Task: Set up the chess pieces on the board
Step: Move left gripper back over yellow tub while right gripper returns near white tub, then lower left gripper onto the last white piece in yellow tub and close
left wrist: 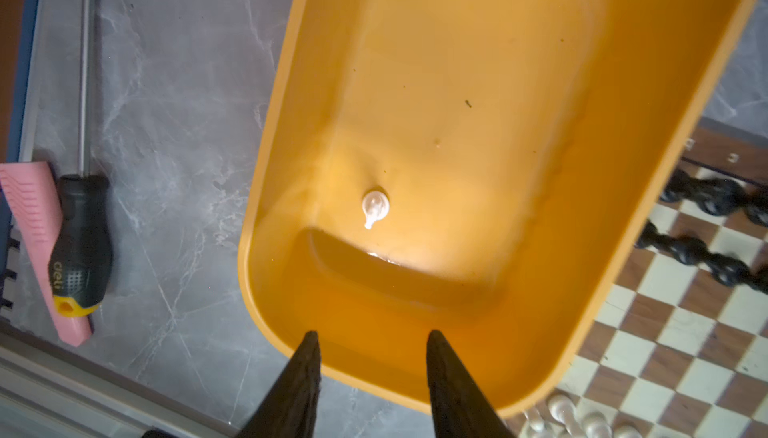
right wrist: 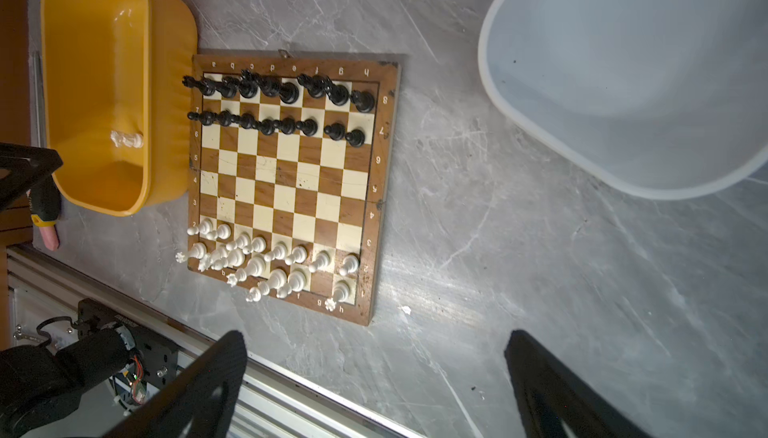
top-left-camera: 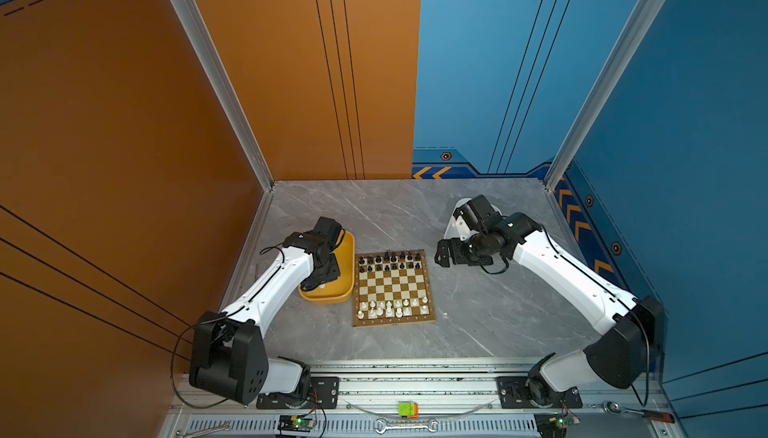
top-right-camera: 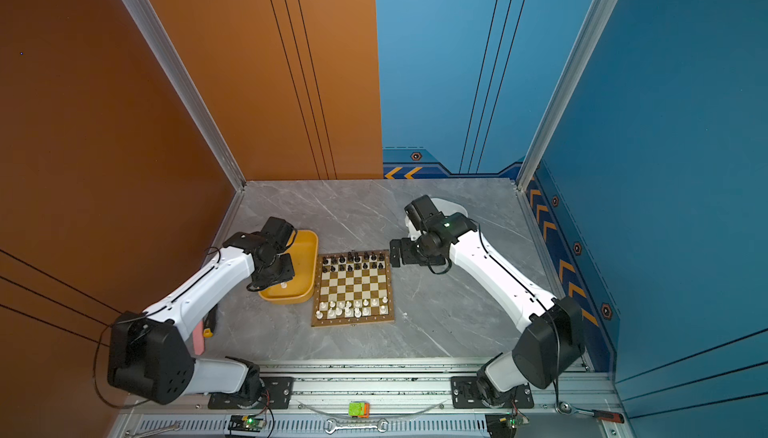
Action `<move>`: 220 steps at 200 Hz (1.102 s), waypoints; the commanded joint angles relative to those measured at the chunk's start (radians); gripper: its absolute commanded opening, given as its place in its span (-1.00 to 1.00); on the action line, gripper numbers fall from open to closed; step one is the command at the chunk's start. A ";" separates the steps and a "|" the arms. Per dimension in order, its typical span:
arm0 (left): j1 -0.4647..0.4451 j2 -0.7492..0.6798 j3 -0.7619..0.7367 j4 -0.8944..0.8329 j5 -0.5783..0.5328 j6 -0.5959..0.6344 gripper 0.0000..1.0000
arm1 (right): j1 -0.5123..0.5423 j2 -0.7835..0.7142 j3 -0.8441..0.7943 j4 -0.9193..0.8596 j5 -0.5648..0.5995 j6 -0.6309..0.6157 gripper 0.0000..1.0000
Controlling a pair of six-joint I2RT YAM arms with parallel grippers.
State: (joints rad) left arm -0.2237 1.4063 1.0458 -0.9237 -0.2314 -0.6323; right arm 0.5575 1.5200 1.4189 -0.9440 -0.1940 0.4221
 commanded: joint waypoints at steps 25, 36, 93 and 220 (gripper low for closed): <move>0.052 0.091 -0.045 0.077 0.056 0.093 -0.17 | 0.004 0.085 0.098 0.013 -0.029 -0.028 0.99; 0.054 0.111 -0.046 0.093 0.059 0.113 -0.19 | 0.002 0.101 0.110 0.013 -0.034 -0.029 1.00; 0.071 0.179 -0.040 0.134 0.066 0.163 -0.21 | -0.010 0.146 0.141 0.010 -0.040 -0.035 0.99; 0.092 0.244 -0.024 0.159 0.076 0.199 -0.42 | -0.021 0.166 0.167 -0.013 -0.028 -0.040 0.99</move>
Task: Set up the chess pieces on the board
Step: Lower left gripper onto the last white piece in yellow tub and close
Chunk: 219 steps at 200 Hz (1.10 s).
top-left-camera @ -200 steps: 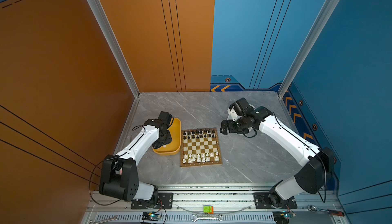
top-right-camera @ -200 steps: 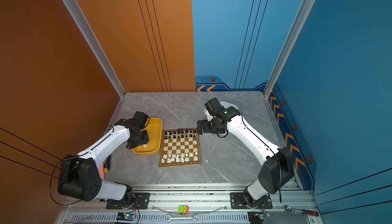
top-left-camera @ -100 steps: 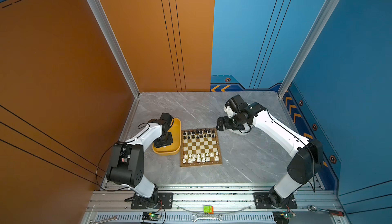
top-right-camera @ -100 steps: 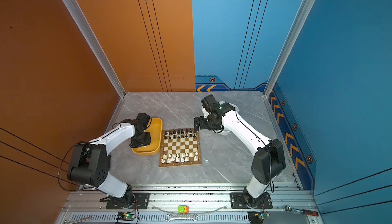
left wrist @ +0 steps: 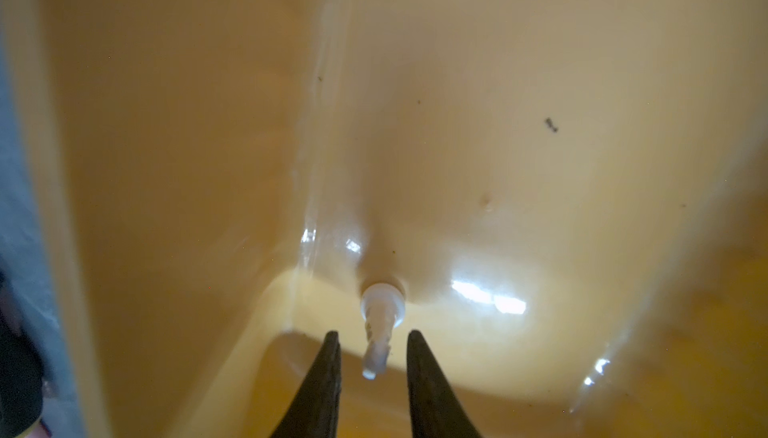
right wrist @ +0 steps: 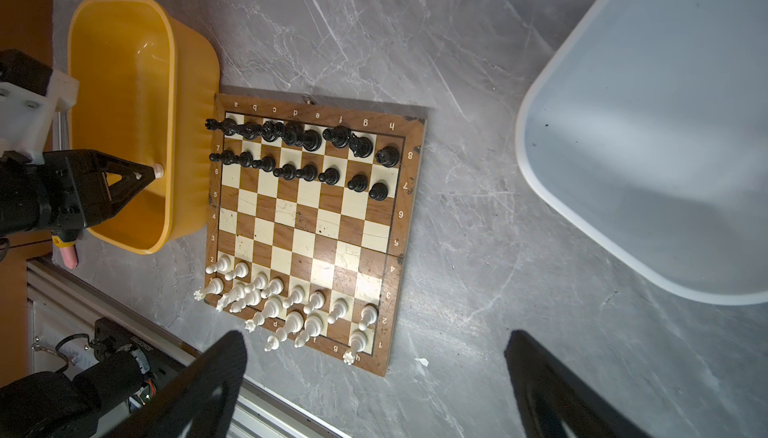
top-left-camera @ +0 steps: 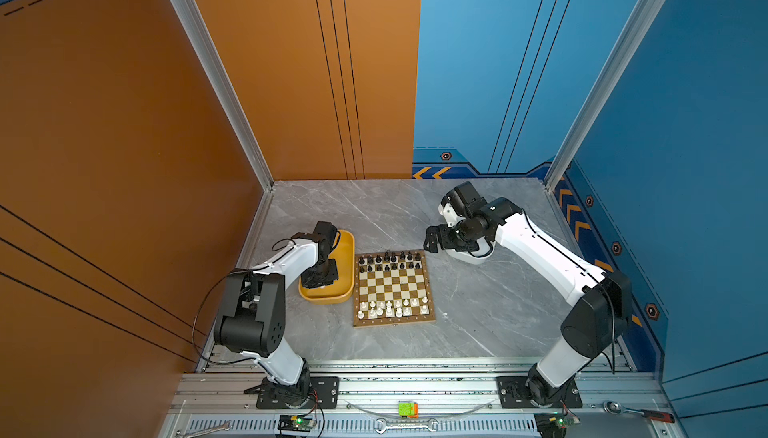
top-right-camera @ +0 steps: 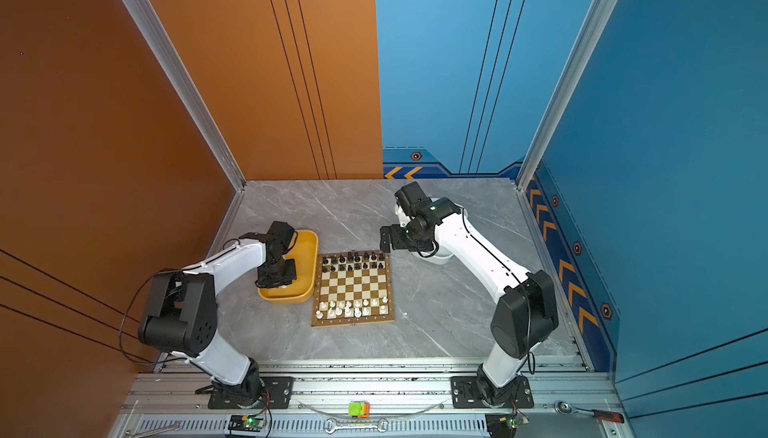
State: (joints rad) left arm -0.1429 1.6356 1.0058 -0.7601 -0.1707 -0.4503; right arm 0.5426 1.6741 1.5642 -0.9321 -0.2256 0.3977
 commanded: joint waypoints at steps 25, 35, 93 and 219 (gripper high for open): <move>0.014 0.018 0.017 0.002 0.020 0.022 -0.42 | -0.006 0.006 0.015 -0.027 0.006 -0.013 0.99; 0.015 0.023 0.017 0.003 0.022 0.024 -0.42 | -0.006 0.007 0.016 -0.030 0.006 -0.012 0.99; 0.020 0.043 0.060 0.002 0.031 0.034 -0.48 | -0.006 0.010 0.020 -0.037 0.011 -0.010 0.99; 0.021 0.014 -0.018 0.003 0.050 0.023 -0.59 | 0.003 0.016 0.019 -0.038 0.012 -0.003 0.99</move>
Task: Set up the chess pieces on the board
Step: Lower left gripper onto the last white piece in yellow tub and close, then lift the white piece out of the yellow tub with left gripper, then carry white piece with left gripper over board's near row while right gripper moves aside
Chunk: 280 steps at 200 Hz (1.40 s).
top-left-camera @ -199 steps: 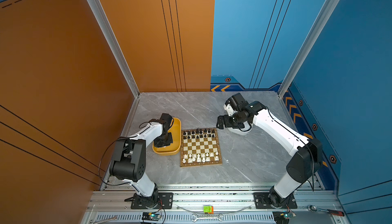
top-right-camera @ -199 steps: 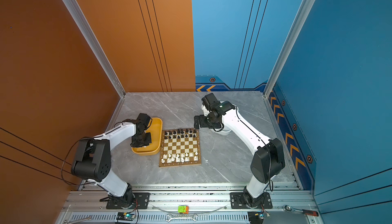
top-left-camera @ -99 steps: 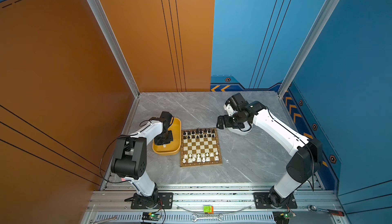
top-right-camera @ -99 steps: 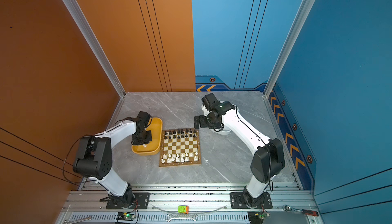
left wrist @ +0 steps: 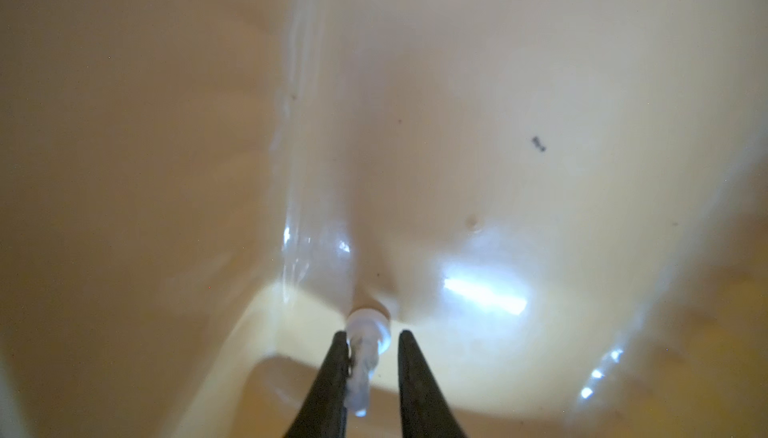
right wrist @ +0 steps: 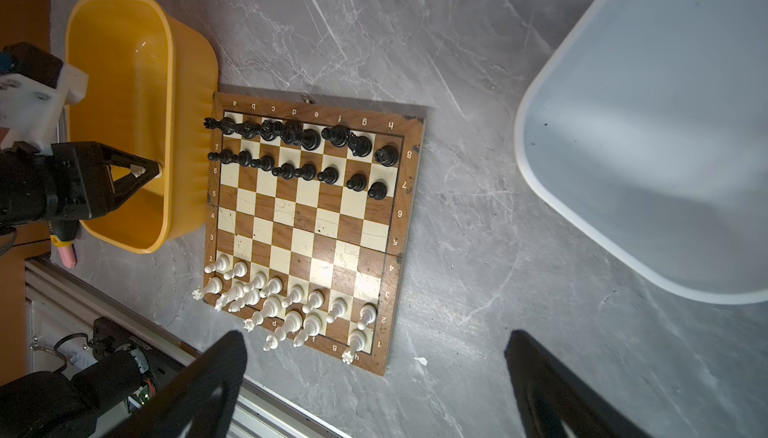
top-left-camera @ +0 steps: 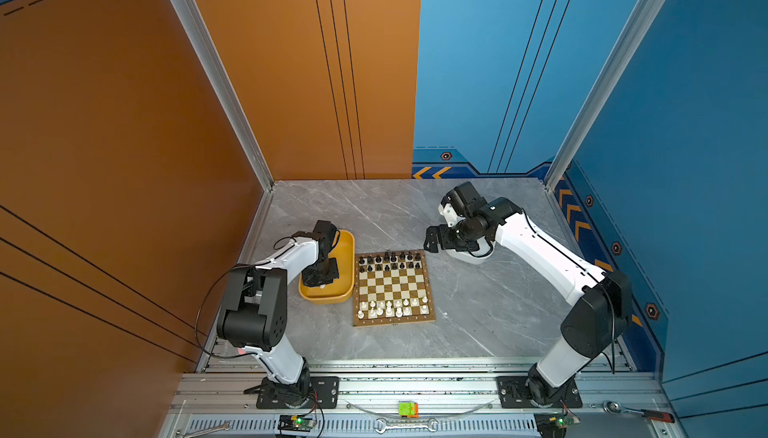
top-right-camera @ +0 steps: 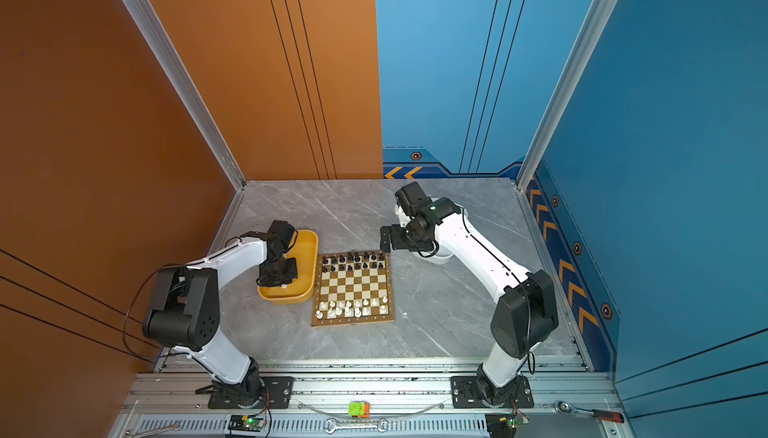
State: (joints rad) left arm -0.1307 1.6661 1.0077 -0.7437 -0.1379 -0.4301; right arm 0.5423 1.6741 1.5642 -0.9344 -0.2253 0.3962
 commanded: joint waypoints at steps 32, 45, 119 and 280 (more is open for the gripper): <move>0.008 -0.021 -0.021 -0.011 0.014 0.004 -0.76 | 0.008 0.003 0.014 -0.037 0.019 -0.002 0.99; 0.009 -0.031 -0.018 -0.013 0.011 0.004 -0.78 | 0.009 -0.004 0.009 -0.037 0.025 -0.002 0.99; 0.004 -0.041 0.003 -0.017 0.018 0.016 -1.00 | 0.017 -0.057 -0.037 -0.035 0.047 0.007 0.99; -0.332 -0.311 0.130 -0.239 -0.022 -0.176 -1.00 | 0.072 -0.277 -0.218 -0.039 0.066 0.037 0.99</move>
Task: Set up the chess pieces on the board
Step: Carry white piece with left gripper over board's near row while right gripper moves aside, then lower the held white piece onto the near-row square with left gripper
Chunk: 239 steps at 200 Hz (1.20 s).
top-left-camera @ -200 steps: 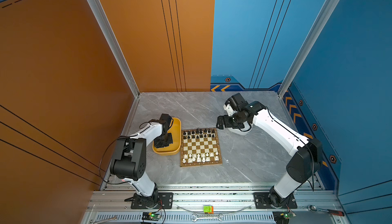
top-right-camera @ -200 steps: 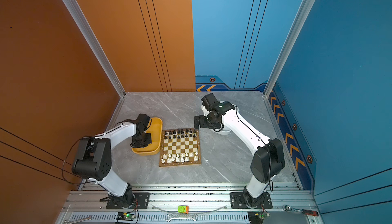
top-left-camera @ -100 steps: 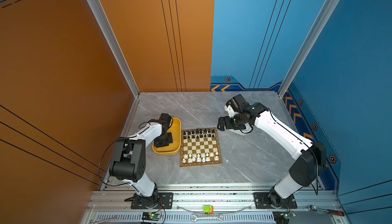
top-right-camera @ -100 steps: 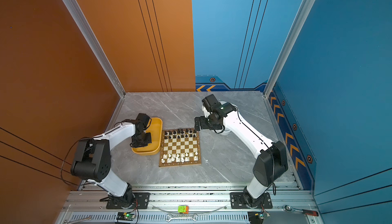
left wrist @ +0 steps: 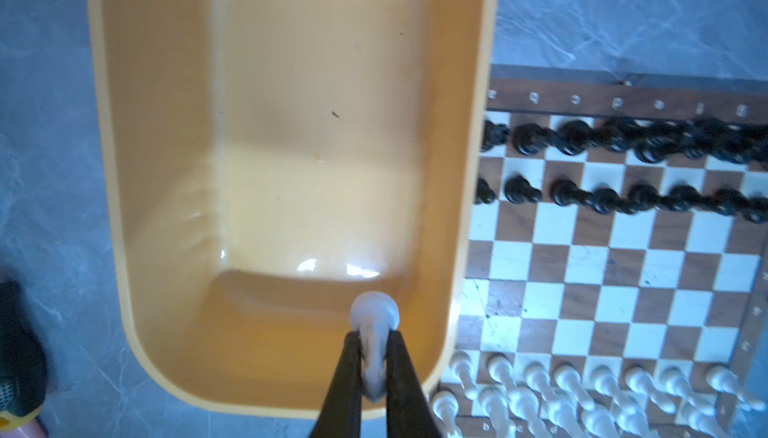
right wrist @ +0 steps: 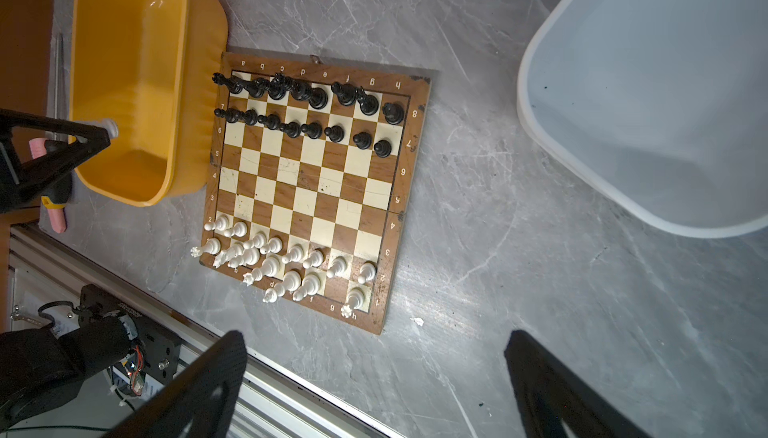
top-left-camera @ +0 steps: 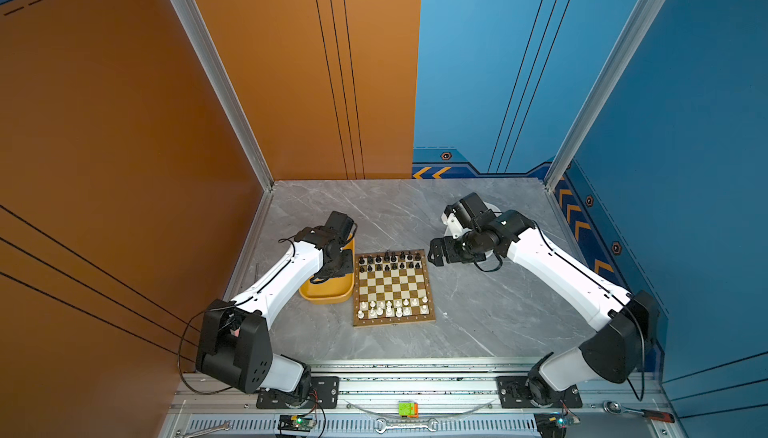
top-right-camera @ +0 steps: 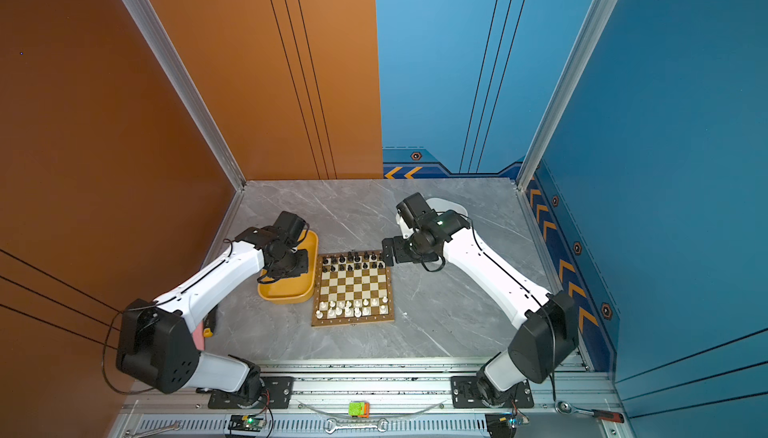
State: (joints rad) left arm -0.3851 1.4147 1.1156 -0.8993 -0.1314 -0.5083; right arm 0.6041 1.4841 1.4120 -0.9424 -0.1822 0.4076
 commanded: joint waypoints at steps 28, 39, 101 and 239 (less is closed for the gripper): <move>-0.237 -0.124 0.005 -0.087 -0.059 -0.225 -1.00 | 0.023 -0.206 -0.165 -0.035 0.033 0.051 0.99; -0.301 -0.137 -0.001 -0.087 -0.074 -0.277 -1.00 | 0.029 -0.253 -0.205 -0.041 0.035 0.063 0.99; -0.649 -0.009 0.014 -0.034 -0.156 -0.447 -1.00 | 0.058 -0.477 -0.338 -0.127 0.068 0.119 0.99; -0.675 0.349 0.219 0.074 -0.058 -0.262 -1.00 | 0.039 -0.590 -0.344 -0.210 0.127 0.143 0.99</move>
State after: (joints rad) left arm -1.0912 1.7473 1.3243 -0.8253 -0.2279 -0.8211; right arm 0.6533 0.9089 1.0721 -1.1152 -0.0921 0.5297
